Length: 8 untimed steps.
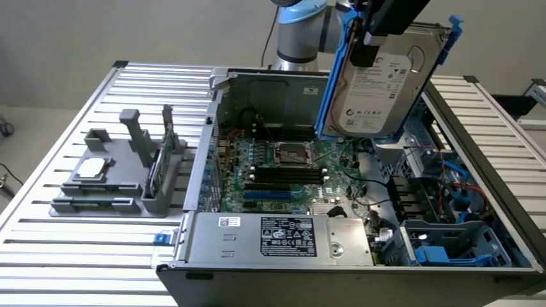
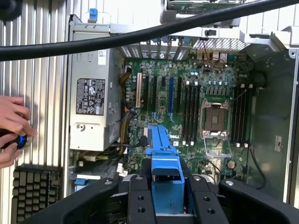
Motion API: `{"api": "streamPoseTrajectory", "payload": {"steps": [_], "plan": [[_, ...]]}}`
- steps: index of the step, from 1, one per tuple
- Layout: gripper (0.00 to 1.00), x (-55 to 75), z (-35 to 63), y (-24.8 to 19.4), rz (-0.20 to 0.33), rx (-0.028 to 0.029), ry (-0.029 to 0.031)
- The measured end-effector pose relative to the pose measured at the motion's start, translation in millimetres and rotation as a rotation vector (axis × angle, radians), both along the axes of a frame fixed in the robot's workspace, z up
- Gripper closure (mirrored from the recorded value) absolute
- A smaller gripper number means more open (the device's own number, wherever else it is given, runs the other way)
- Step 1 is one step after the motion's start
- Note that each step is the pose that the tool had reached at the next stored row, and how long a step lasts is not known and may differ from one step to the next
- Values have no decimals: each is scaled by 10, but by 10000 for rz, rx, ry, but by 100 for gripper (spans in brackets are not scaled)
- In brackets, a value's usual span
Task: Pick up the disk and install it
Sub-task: 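Pick up the disk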
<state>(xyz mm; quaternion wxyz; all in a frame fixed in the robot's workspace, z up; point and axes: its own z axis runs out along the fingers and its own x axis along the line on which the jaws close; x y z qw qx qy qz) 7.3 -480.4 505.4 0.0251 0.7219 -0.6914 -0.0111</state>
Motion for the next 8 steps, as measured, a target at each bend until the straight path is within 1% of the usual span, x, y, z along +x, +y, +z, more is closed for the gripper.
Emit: {"api": "streamPoseTrajectory", "payload": {"steps": [8], "plan": [[67,87,38,-181,0,85,18]]}}
